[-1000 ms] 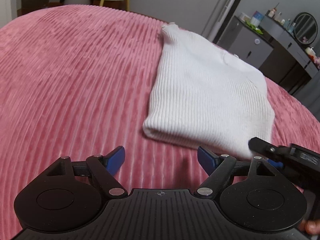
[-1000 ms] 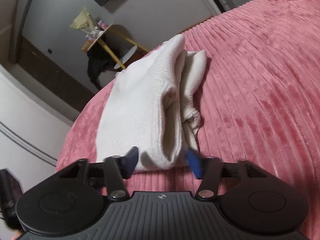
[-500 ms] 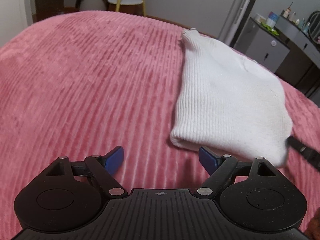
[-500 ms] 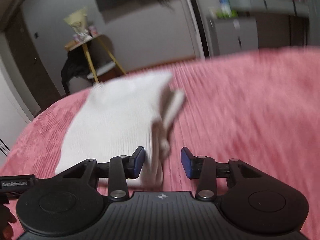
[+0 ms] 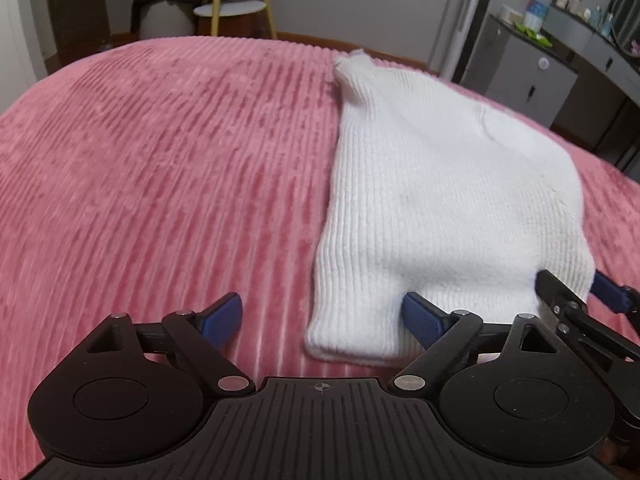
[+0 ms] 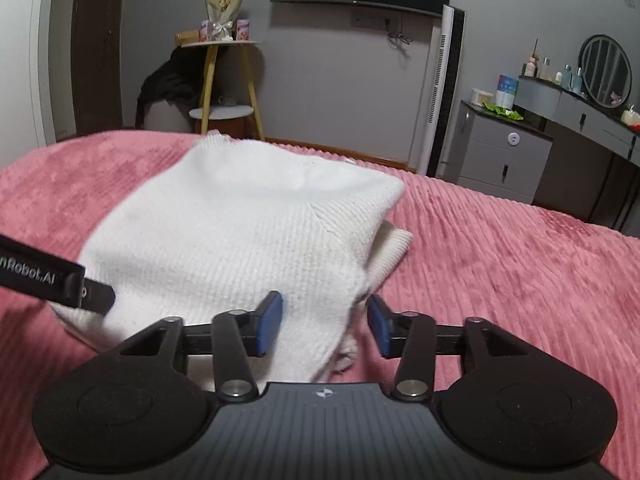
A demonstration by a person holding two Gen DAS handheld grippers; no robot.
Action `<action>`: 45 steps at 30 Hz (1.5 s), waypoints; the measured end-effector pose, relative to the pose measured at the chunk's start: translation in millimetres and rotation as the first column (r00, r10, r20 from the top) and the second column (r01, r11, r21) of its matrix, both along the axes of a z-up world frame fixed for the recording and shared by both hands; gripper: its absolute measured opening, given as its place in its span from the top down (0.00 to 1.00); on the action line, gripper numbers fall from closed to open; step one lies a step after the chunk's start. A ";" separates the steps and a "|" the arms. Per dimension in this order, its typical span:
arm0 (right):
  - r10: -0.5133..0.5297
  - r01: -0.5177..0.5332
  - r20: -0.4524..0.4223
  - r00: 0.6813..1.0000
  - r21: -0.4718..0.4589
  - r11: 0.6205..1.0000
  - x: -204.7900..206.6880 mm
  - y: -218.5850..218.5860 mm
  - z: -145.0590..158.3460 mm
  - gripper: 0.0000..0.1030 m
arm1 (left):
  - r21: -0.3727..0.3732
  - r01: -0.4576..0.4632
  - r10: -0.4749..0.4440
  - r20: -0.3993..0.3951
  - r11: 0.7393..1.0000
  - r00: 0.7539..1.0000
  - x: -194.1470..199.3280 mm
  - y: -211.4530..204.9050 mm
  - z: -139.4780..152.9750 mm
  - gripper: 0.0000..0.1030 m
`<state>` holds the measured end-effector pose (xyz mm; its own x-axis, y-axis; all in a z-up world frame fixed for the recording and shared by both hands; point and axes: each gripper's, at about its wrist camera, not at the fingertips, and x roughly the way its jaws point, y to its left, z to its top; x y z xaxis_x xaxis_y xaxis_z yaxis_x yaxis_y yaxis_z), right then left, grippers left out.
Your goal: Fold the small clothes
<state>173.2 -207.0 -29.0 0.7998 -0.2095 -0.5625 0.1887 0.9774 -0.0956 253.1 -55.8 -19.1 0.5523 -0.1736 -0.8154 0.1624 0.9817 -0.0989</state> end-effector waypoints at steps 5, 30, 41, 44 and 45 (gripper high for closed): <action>-0.001 0.000 -0.029 1.000 -0.043 0.999 6.1 -4.4 -8.5 0.38 | 0.002 -0.010 0.010 -0.022 1.000 1.000 3.5 2.5 -6.3 0.05; -0.032 0.103 -0.231 0.972 0.306 0.946 -72.0 -1.7 57.4 0.04 | 0.195 0.069 -0.046 -0.121 0.978 0.992 -78.9 18.9 42.5 0.02; -0.080 0.117 -0.235 0.969 0.145 0.982 -74.0 13.9 100.3 0.04 | 0.211 0.086 -0.062 -0.115 0.974 0.991 -82.3 21.6 70.4 0.02; -0.090 0.127 -0.260 0.961 0.128 0.984 -73.4 17.2 101.0 0.04 | 0.203 0.084 -0.062 -0.112 0.976 0.992 -84.1 23.6 75.0 0.02; -0.090 0.130 -0.264 0.960 0.137 0.982 -75.2 17.8 102.3 0.04 | 0.205 0.088 -0.067 -0.108 0.975 0.992 -85.1 23.1 76.4 0.02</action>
<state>97.9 -189.2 73.3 0.6017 -0.1844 -0.7772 0.2844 0.9587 -0.0072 167.9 -32.7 57.3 0.4581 -0.0322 -0.8883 0.2384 0.9672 0.0879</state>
